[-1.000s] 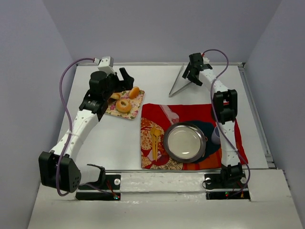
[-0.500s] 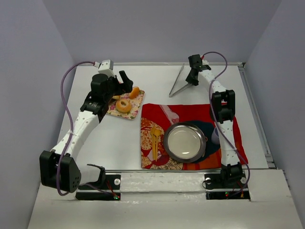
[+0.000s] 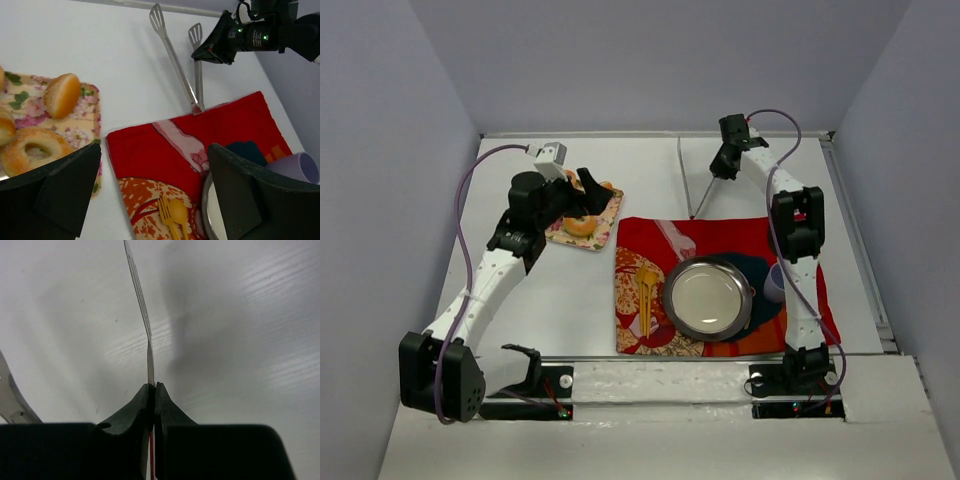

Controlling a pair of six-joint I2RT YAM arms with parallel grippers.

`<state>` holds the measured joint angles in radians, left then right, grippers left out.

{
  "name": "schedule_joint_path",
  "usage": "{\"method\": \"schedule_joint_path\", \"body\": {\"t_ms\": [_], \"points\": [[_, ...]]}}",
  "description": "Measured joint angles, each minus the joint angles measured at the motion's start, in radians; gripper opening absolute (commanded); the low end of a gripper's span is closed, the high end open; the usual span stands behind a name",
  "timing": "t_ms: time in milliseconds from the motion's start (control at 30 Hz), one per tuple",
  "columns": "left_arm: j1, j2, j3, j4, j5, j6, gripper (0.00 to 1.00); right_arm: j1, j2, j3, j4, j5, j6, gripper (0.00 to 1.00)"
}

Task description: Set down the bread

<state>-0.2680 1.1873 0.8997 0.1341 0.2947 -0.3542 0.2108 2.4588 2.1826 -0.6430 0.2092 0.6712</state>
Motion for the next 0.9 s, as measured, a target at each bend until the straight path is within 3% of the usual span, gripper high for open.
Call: {"method": "schedule_joint_path", "body": {"t_ms": [167, 400, 667, 900], "points": [[-0.018, -0.125, -0.092, 0.096, 0.122, -0.041, 0.99, 0.0, -0.311, -0.265, 0.127, -0.176, 0.023, 0.07], [-0.138, -0.191, -0.157, 0.268, 0.29, -0.1, 0.99, 0.011, -0.768, -0.636, 0.562, -0.568, 0.122, 0.07], [-0.322, -0.188, -0.161, 0.45, 0.374, -0.135, 0.99, 0.136, -0.894, -0.866, 0.916, -0.847, 0.291, 0.07], [-0.368, -0.169, -0.164, 0.592, 0.377, -0.171, 0.99, 0.164, -0.919, -0.951, 1.07, -0.901, 0.399, 0.07]]}}
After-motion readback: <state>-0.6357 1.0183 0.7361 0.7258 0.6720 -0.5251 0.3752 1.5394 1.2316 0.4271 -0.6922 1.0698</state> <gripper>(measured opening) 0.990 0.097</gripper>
